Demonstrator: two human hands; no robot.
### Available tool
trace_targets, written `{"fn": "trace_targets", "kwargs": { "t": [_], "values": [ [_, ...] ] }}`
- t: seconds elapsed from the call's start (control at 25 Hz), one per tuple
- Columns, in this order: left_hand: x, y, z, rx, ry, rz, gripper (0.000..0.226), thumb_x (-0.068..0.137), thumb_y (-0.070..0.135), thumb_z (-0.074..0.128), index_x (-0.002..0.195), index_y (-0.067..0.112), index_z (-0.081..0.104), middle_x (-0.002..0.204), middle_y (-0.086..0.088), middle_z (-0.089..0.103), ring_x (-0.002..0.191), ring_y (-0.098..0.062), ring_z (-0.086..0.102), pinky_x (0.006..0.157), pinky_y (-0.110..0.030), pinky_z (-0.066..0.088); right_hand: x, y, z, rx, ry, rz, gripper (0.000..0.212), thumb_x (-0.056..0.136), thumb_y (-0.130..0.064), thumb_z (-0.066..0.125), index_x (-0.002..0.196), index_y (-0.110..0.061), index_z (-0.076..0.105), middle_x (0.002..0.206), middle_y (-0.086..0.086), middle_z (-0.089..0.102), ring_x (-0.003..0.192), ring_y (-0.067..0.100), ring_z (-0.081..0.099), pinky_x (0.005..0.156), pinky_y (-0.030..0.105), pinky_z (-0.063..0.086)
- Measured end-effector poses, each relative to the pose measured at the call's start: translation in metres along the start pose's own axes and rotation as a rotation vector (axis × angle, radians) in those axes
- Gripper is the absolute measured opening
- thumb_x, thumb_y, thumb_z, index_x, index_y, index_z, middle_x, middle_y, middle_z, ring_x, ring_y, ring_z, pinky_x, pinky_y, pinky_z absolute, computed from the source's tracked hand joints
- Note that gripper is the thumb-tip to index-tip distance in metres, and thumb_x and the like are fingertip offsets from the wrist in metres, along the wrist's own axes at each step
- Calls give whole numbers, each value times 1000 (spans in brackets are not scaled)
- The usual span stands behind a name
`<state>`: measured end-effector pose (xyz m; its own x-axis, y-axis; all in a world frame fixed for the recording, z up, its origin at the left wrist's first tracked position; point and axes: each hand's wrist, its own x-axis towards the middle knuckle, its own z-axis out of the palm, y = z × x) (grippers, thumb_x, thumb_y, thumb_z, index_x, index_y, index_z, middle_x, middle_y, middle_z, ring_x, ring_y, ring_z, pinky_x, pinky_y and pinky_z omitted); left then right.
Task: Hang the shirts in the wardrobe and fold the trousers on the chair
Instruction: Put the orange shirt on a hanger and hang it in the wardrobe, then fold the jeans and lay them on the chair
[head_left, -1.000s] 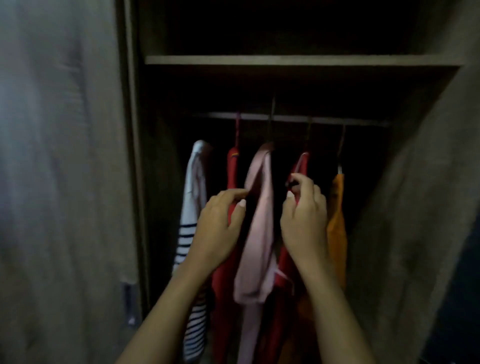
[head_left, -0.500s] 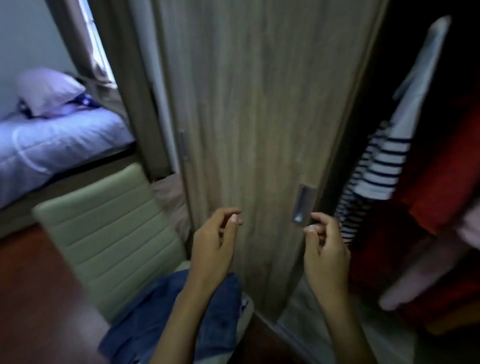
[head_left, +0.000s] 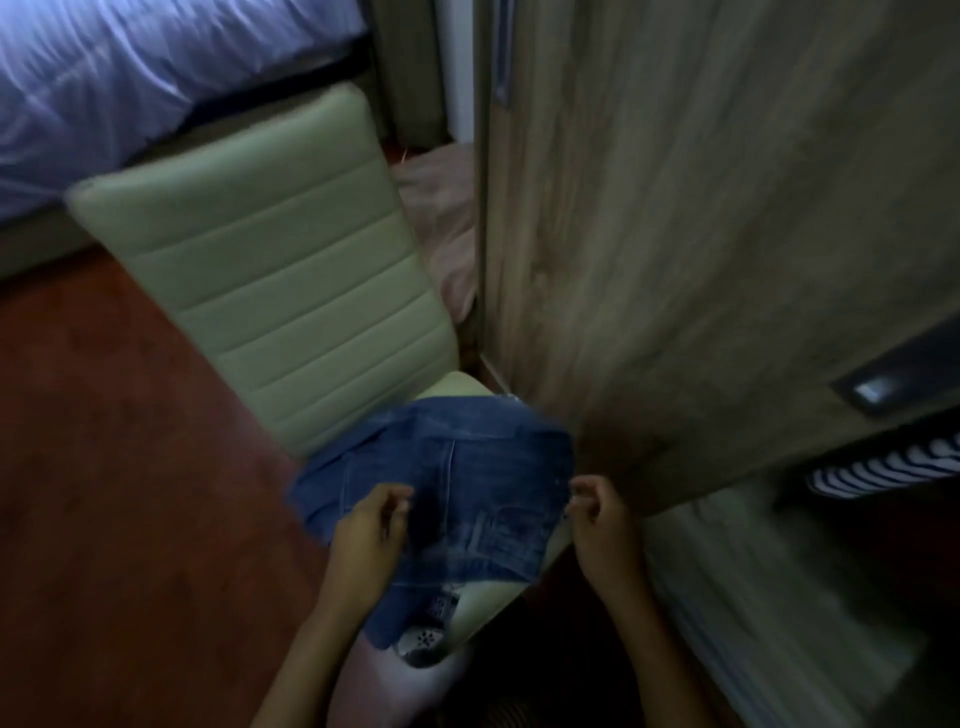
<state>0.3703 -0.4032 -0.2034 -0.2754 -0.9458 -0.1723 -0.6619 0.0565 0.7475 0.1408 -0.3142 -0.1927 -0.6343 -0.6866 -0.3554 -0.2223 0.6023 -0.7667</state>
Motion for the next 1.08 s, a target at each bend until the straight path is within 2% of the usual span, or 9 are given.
{"fn": "trace_targets", "kwargs": {
  "t": [0.16,0.32,0.44,0.56,0.68,0.8,0.88,1.0,1.08],
  "values": [
    [23,-73,45,197,-72,-246,30,86,1,57,115,1,57,116,-17,59,102,-34,55,82,-37,45,36,55,48,-77,-162,268,17,91,-3,48,95,-19,53,103,6,60,96,24,58,77,28,44],
    [33,-122,75,315,-114,-481,47,84,18,56,123,-8,48,125,-31,48,108,-46,47,86,-44,39,57,89,80,-102,-201,456,11,91,-6,49,99,-13,52,102,9,60,89,24,56,73,28,43],
    [43,-144,83,221,-89,-632,56,83,16,67,128,-5,41,125,-28,50,113,-46,48,91,-48,44,73,106,102,-63,-208,511,25,88,-8,58,112,-5,53,110,11,62,99,31,60,80,35,51],
    [43,-158,85,228,-98,-664,49,84,24,66,122,0,46,119,-24,56,106,-43,55,87,-50,49,81,112,111,-6,-254,631,38,88,-8,62,124,-4,48,112,7,55,110,33,55,87,41,49],
    [43,-158,84,160,4,-751,51,86,23,65,125,1,39,121,-23,54,105,-43,56,86,-50,49,83,119,115,16,-223,676,50,85,-5,66,131,-3,46,124,10,56,115,34,53,93,42,48],
    [41,-159,80,101,68,-735,51,84,18,67,123,1,40,119,-21,56,103,-40,59,85,-51,51,72,125,119,113,-217,768,49,82,-4,69,127,-1,49,115,7,55,114,34,54,85,39,46],
    [42,-161,75,89,104,-763,48,80,18,71,117,2,46,112,-16,59,99,-36,61,84,-49,52,67,131,121,149,-243,816,46,82,-6,71,124,0,52,120,10,58,110,33,55,82,37,45],
    [45,-158,62,-18,15,-792,33,78,17,75,103,2,60,98,-12,67,89,-30,65,83,-48,55,58,121,116,207,-212,759,34,85,-5,66,117,0,57,116,12,61,94,26,55,78,33,44],
    [46,-148,51,-117,-64,-788,24,77,13,76,95,0,67,91,-16,70,83,-30,67,80,-47,56,52,104,105,192,-142,586,32,87,-7,62,119,-4,57,114,12,61,93,24,56,77,31,44]
  ]
}}
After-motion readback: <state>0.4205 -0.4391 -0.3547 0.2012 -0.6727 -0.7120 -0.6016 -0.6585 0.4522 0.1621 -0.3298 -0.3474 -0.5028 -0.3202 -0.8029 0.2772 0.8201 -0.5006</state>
